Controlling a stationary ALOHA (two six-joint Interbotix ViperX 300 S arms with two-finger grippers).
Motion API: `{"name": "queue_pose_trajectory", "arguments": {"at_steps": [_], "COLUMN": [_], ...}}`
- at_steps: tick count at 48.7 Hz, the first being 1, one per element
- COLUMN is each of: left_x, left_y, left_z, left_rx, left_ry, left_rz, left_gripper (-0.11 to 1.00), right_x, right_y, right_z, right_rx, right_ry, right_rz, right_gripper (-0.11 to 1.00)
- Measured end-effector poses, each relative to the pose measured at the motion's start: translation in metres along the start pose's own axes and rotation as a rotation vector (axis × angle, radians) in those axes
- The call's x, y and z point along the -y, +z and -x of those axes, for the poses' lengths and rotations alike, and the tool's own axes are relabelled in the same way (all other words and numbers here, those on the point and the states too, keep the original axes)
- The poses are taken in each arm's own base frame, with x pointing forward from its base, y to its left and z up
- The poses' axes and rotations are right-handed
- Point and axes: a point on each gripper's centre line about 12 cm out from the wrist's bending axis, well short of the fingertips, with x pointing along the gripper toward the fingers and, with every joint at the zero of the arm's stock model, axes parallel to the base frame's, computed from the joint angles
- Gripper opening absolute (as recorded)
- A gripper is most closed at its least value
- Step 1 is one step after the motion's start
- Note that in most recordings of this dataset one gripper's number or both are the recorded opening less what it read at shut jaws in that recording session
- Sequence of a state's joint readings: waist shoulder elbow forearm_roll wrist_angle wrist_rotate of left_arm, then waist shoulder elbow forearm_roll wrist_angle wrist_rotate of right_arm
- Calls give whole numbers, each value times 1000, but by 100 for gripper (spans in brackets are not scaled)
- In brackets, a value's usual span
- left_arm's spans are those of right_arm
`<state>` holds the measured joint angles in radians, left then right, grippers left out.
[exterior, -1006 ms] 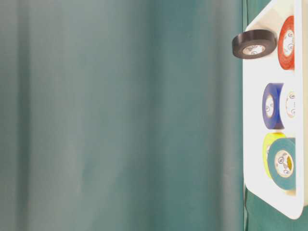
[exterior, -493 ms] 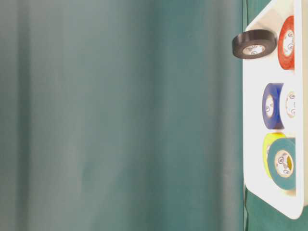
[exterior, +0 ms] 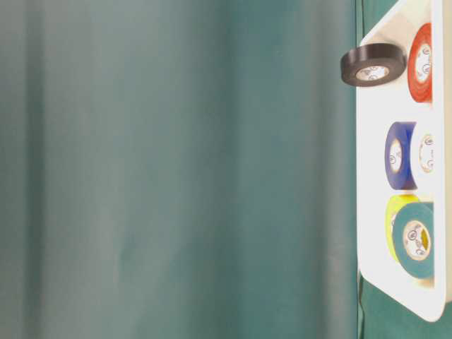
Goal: Put the tape into the white case with the right arm.
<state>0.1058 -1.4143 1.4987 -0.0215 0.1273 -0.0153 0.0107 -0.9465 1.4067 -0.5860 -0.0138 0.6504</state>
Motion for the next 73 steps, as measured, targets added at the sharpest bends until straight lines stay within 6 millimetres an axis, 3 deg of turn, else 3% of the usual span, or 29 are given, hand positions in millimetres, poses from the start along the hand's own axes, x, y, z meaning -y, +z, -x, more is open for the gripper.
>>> {"name": "queue_pose_trajectory", "arguments": {"at_steps": [10, 31, 53, 73], "left_x": [0, 0, 0, 0], "left_y": [0, 0, 0, 0], "left_z": [0, 0, 0, 0], "left_rx": [0, -2, 0, -1], "left_ry": [0, 0, 0, 2], "left_rz": [0, 0, 0, 0], "left_gripper": [0, 0, 0, 0], "right_x": [-9, -6, 1, 2], "right_y": [-5, -3, 3, -1], "right_z": [0, 6, 27, 28], "right_rx": [-25, -7, 103, 101], "right_ry": [47, 24, -24, -25], "right_rz": [31, 34, 32, 16], "right_gripper": [64, 64, 64, 64]}}
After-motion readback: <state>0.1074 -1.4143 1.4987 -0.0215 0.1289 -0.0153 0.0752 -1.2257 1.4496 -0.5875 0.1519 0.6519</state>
